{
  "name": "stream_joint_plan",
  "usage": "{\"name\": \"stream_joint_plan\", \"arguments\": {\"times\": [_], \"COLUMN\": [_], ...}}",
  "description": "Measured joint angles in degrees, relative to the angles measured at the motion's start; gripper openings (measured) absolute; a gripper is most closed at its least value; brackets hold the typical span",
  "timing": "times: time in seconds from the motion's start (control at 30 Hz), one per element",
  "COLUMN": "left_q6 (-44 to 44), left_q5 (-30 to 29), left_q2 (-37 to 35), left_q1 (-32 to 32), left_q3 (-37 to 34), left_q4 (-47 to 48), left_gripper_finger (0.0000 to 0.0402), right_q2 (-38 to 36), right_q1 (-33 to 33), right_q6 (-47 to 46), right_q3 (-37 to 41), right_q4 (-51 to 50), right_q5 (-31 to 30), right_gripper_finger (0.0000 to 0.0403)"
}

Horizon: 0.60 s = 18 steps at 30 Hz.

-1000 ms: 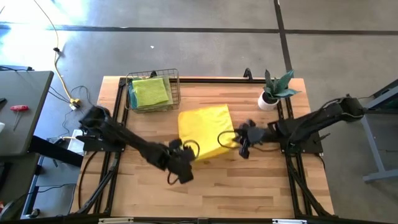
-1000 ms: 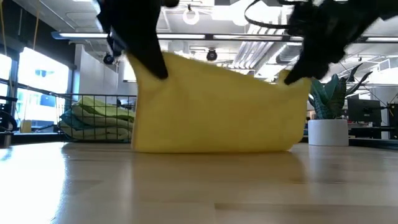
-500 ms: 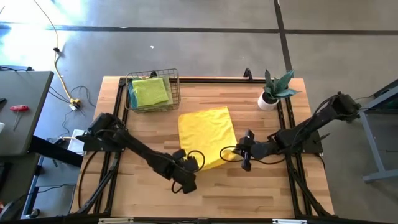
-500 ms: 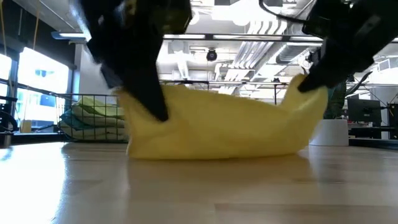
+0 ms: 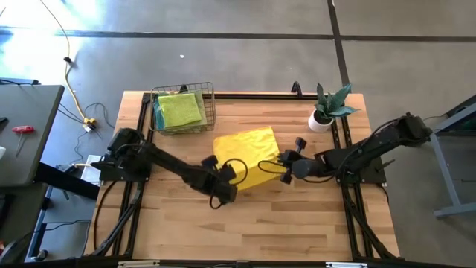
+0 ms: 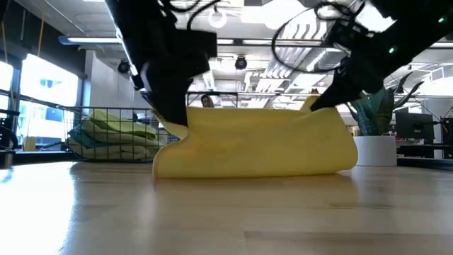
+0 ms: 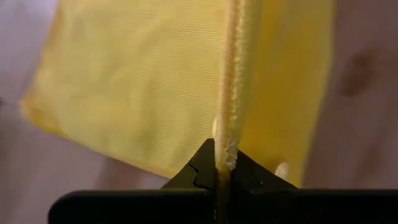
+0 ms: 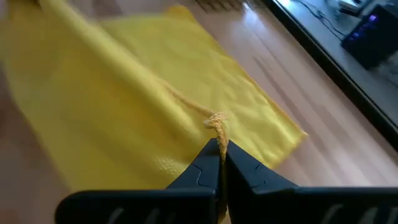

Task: Fold microfiber towels
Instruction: Fold the yellow towel

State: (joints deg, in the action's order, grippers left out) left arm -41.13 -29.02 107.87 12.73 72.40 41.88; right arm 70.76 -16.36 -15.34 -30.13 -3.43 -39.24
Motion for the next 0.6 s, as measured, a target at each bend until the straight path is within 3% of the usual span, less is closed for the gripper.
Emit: {"name": "stream_joint_plan", "arguments": {"times": [0.47,0.6], "left_q6": [9.67,10.45], "left_q5": [-1.51,-1.31], "left_q2": [0.00,0.02], "left_q1": [-11.91,-14.34], "left_q3": [-2.00,-2.24], "left_q4": [1.78,2.85], "left_gripper_finger": [0.0000,0.0000], "right_q2": [7.04,10.72], "right_q1": [16.54,20.35], "right_q6": [11.70,13.47], "right_q3": [0.00,-0.03], "right_q4": [9.98,14.71], "right_q5": [0.81,5.69], "right_gripper_finger": [0.0000,0.0000]}}
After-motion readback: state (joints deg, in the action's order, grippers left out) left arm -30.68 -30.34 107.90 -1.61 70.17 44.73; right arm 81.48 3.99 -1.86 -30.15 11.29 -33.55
